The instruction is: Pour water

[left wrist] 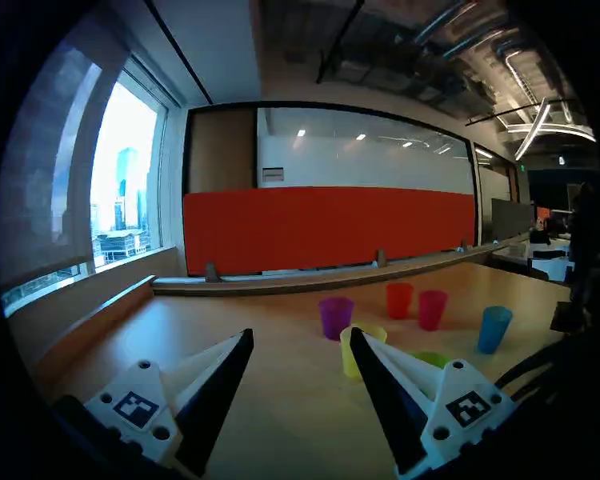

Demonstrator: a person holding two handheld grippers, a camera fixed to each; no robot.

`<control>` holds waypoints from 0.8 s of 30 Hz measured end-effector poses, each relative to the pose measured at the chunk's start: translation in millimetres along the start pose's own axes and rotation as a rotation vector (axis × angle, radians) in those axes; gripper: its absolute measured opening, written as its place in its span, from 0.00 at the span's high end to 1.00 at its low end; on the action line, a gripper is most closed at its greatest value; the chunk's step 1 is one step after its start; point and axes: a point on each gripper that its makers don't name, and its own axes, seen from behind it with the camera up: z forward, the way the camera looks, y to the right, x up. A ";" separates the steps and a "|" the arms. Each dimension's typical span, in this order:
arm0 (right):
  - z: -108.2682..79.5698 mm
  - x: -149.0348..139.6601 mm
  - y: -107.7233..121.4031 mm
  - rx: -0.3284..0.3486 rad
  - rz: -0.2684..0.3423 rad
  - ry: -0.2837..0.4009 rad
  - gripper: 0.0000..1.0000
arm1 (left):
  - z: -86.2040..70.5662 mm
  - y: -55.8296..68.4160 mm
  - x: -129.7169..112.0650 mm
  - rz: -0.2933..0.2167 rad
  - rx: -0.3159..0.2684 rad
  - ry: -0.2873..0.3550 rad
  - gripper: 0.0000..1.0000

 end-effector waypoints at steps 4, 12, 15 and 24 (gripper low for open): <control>1.2 1.1 1.2 -0.023 0.022 0.016 0.00 | -0.3 -8.8 6.9 -0.023 0.034 0.030 0.11; 1.8 5.1 2.7 -0.052 0.051 0.029 0.00 | -0.7 -22.7 4.7 -0.047 0.097 0.032 0.11; 2.0 8.2 0.3 -0.057 0.056 0.032 0.00 | 1.2 -26.2 3.1 -0.031 0.120 0.023 0.11; 5.0 10.4 -9.2 -0.052 0.041 0.010 0.00 | 4.8 -15.6 6.8 -0.014 0.121 0.021 0.11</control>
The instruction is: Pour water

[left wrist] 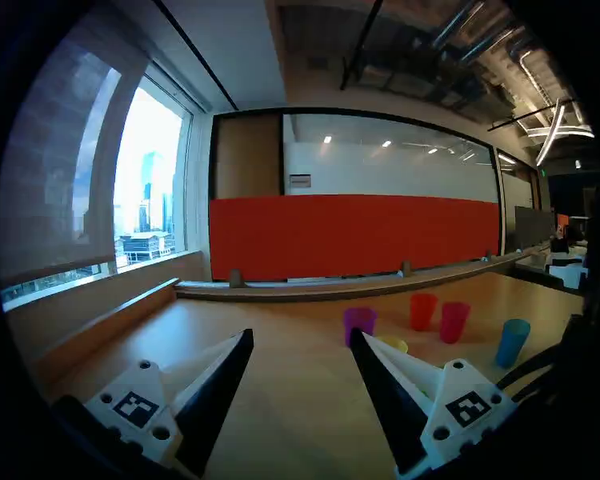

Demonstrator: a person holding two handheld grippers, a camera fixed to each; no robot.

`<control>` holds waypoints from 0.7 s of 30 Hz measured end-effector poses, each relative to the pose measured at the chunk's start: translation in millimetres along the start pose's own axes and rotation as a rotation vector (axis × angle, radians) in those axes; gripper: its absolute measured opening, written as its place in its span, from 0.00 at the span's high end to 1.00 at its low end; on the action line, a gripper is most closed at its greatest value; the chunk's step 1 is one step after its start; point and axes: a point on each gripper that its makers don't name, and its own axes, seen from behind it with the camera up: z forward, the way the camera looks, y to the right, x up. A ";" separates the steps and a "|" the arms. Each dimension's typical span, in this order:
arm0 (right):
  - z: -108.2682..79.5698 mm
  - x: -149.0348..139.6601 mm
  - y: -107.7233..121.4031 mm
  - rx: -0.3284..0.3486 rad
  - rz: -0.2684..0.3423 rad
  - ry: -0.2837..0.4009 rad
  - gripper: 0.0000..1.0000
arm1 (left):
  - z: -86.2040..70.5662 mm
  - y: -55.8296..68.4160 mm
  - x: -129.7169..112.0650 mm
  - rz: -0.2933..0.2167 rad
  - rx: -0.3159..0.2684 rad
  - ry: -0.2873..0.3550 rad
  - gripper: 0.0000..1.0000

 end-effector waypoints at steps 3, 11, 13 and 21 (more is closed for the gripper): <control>0.6 0.9 -4.2 0.005 -0.006 -0.007 0.00 | 1.5 4.3 3.1 -0.003 -0.003 0.002 0.11; 2.0 7.9 -12.4 0.007 -0.017 -0.029 0.00 | 8.7 6.2 2.6 -0.009 0.029 0.040 0.11; 2.6 11.1 -12.1 -0.001 -0.020 -0.032 0.00 | 11.0 6.1 1.4 -0.009 0.037 0.053 0.11; 3.3 16.4 -11.3 -0.035 -0.027 -0.054 0.00 | 20.5 1.4 -20.8 -0.037 0.062 0.053 0.11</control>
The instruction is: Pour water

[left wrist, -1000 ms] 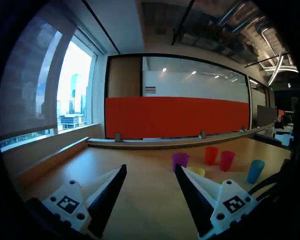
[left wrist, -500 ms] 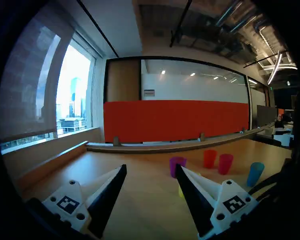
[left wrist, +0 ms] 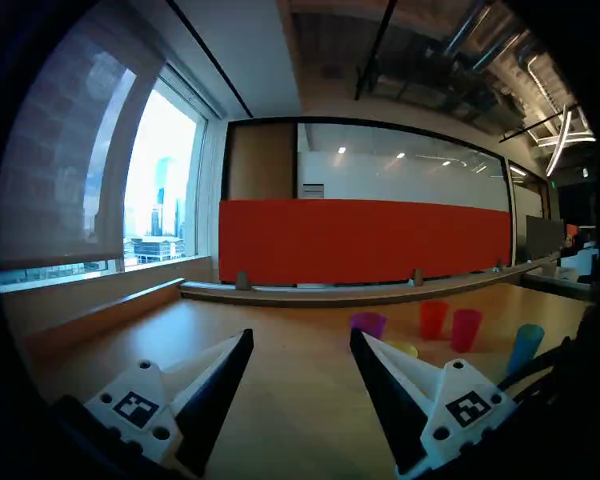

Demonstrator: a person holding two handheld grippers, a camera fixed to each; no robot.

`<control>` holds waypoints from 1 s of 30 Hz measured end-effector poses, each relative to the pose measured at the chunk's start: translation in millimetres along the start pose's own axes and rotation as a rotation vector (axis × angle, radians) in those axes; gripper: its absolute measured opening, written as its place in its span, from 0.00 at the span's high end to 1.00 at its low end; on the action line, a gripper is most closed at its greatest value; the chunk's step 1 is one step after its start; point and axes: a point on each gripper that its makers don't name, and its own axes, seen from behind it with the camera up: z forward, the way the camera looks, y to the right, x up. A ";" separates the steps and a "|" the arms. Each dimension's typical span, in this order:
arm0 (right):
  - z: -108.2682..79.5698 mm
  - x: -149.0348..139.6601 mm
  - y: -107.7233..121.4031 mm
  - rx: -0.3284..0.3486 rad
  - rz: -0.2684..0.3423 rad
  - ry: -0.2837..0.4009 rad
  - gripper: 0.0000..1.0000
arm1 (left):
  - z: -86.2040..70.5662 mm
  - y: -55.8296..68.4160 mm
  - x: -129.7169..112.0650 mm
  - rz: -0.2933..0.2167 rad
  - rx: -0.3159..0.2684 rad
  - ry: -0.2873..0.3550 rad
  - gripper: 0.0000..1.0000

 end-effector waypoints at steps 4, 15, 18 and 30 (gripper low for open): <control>0.7 -0.2 -5.2 0.000 -0.011 -0.004 0.00 | 2.1 -2.2 -11.0 -0.015 0.006 -0.005 0.11; 3.8 -6.4 -19.4 0.023 -0.022 -0.030 0.00 | 3.5 2.7 -23.9 0.005 0.005 -0.003 0.11; 3.7 -6.3 -17.7 0.022 -0.019 -0.030 0.00 | 3.5 1.9 -27.6 0.016 0.011 -0.009 0.11; 2.7 -2.3 -13.5 0.011 -0.035 -0.026 0.00 | 5.2 -4.7 -30.9 0.013 0.024 -0.011 0.11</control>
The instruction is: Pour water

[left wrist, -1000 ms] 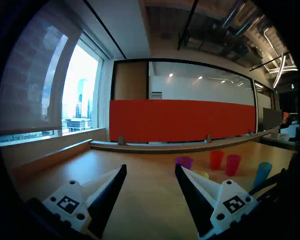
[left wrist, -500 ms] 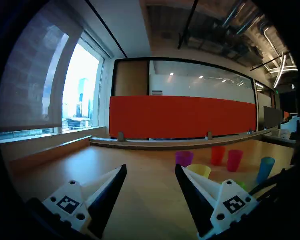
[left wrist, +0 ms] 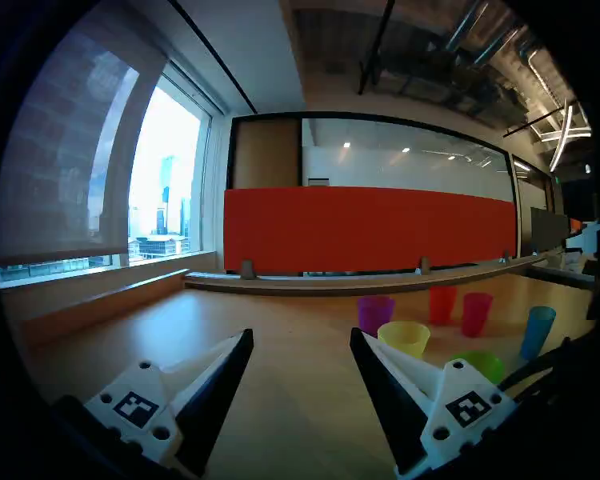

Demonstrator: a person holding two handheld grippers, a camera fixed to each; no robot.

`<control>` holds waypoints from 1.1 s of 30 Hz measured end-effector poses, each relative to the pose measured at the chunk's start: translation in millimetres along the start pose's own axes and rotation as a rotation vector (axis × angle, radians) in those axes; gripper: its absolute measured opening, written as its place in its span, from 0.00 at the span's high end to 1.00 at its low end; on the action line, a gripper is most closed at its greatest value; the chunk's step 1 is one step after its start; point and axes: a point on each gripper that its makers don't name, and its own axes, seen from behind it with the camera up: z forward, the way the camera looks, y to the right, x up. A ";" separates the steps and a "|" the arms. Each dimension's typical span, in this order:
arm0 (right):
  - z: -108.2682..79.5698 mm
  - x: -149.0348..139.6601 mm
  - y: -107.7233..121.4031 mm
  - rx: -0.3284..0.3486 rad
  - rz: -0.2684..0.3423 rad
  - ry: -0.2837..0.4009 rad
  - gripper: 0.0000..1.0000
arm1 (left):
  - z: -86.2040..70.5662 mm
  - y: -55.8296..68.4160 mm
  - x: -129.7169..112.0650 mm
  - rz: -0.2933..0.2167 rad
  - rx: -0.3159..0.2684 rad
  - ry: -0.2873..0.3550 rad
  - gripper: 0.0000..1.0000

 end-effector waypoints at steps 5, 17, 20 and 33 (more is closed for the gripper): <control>-0.1 -0.6 1.7 -0.004 0.002 0.000 0.00 | -0.8 -0.5 0.1 0.002 0.003 0.002 0.11; -2.1 0.6 4.0 -0.005 0.002 0.006 0.00 | -1.5 1.6 -0.8 0.005 0.000 0.000 0.11; -2.5 3.4 5.1 -0.005 -0.001 0.013 0.00 | -1.7 1.6 -0.6 0.005 0.000 0.000 0.11; -5.8 9.5 4.9 -0.004 -0.004 0.023 0.00 | -1.1 2.0 -1.1 0.005 -0.003 0.000 0.11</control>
